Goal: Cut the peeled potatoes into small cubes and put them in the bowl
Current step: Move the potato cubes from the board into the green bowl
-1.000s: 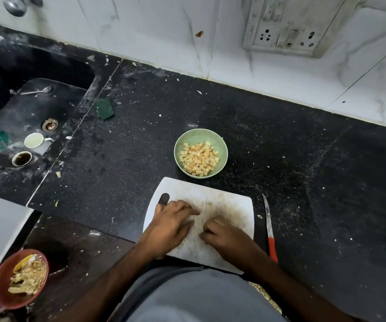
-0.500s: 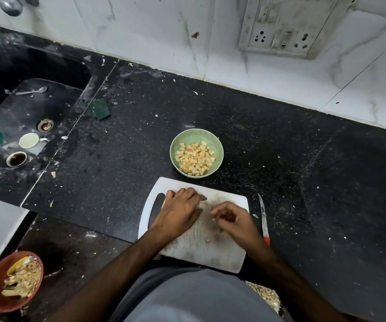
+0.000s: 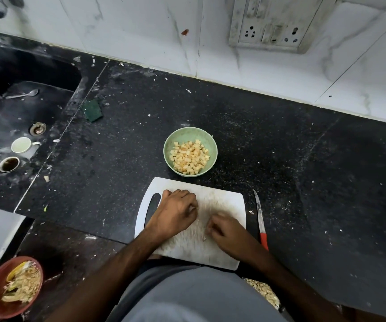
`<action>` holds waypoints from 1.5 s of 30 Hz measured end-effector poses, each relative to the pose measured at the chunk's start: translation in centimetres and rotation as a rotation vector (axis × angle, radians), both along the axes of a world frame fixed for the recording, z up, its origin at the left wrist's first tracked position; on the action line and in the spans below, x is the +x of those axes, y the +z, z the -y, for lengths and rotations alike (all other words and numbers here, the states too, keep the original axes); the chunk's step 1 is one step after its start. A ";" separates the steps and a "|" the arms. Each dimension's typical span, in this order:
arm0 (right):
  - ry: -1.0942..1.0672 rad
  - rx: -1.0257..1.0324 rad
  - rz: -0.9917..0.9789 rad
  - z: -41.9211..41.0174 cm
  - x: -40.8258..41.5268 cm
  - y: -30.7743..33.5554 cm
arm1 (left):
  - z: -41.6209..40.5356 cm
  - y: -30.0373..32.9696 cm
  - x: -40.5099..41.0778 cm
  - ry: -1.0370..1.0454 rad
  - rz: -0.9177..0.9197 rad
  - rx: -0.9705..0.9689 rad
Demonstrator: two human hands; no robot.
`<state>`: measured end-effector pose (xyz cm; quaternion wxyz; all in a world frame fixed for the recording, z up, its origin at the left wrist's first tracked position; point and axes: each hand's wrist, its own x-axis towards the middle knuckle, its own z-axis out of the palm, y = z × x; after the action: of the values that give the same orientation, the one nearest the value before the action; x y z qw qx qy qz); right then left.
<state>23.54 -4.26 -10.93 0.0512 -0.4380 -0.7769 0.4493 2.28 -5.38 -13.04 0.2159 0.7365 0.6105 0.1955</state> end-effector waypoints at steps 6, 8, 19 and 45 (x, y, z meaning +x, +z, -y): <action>0.126 0.105 0.152 0.3 -0.5 -1.2 | 1.9 -0.5 -1.9 0.126 0.164 -0.114; 0.145 0.130 0.151 0.1 -0.7 -1.1 | 2.2 -0.7 -2.2 0.134 0.149 -0.118; -0.483 -0.539 -0.274 -2.9 -2.0 0.8 | 2.4 -0.3 -1.8 0.034 -0.057 -0.048; -0.205 0.245 -0.025 -13.8 -8.6 7.8 | -8.9 8.0 -4.8 0.275 0.145 0.066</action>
<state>14.91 9.57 -3.09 0.1594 -0.4997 -0.7765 0.3492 -2.50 3.48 -5.07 0.2063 0.6366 0.6816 0.2960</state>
